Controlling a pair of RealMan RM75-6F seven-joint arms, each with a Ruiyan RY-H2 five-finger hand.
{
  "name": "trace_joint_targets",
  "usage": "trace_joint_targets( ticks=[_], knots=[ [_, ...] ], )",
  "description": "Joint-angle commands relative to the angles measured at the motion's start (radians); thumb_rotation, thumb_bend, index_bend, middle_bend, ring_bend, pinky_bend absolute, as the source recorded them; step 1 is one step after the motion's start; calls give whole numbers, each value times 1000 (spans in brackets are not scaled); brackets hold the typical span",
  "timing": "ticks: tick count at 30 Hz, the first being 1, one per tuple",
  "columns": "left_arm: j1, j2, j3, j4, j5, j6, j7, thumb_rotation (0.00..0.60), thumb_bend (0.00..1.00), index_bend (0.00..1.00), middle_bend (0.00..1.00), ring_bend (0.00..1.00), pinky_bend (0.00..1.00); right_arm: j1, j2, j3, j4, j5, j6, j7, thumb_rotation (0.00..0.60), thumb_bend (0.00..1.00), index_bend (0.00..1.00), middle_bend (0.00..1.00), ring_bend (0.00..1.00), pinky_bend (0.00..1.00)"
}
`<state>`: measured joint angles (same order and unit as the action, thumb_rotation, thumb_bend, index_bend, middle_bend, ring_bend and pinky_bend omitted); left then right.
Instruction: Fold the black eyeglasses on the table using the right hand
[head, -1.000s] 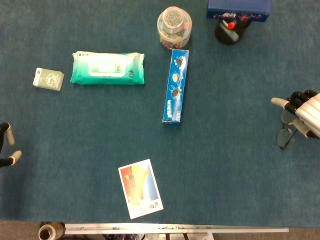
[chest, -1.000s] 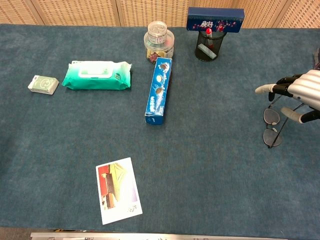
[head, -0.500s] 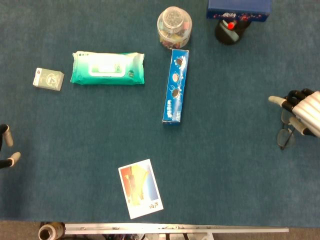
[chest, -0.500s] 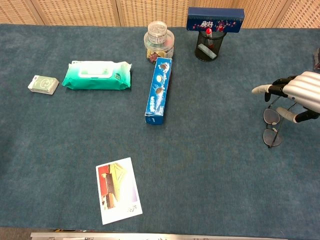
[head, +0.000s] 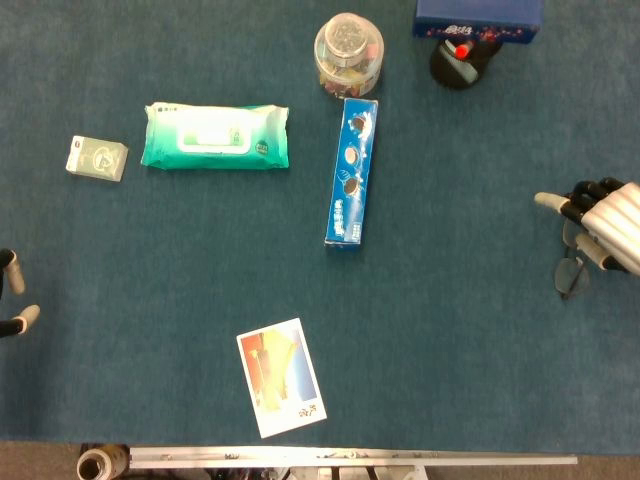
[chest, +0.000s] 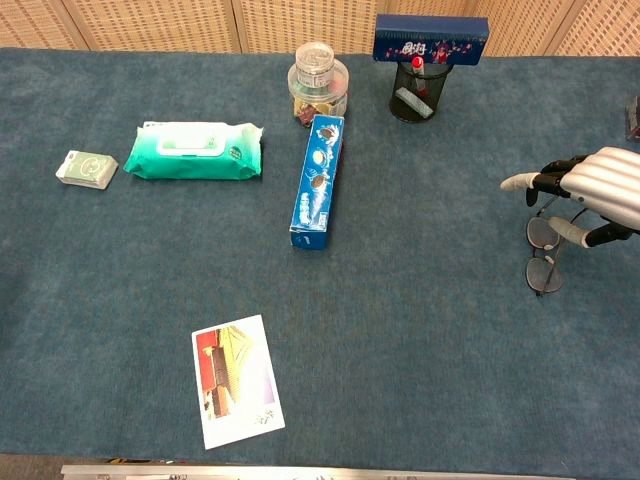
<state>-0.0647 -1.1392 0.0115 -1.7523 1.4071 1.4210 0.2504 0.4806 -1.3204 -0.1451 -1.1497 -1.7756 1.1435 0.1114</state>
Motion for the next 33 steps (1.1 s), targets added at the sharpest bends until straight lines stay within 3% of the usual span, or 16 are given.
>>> trace_joint_targets(
  ticks=[1, 33],
  knots=[
    [0, 0, 0, 0, 0, 0, 0, 600, 51, 617, 845, 1000, 985, 0, -2, -3, 4, 1, -3, 2, 600, 487, 176, 377, 265, 370],
    [0, 6, -2, -1, 3, -2, -4, 600, 50, 617, 845, 1000, 985, 10, -48, -16, 65, 9, -10, 31, 600, 487, 176, 377, 265, 370]
  ],
)
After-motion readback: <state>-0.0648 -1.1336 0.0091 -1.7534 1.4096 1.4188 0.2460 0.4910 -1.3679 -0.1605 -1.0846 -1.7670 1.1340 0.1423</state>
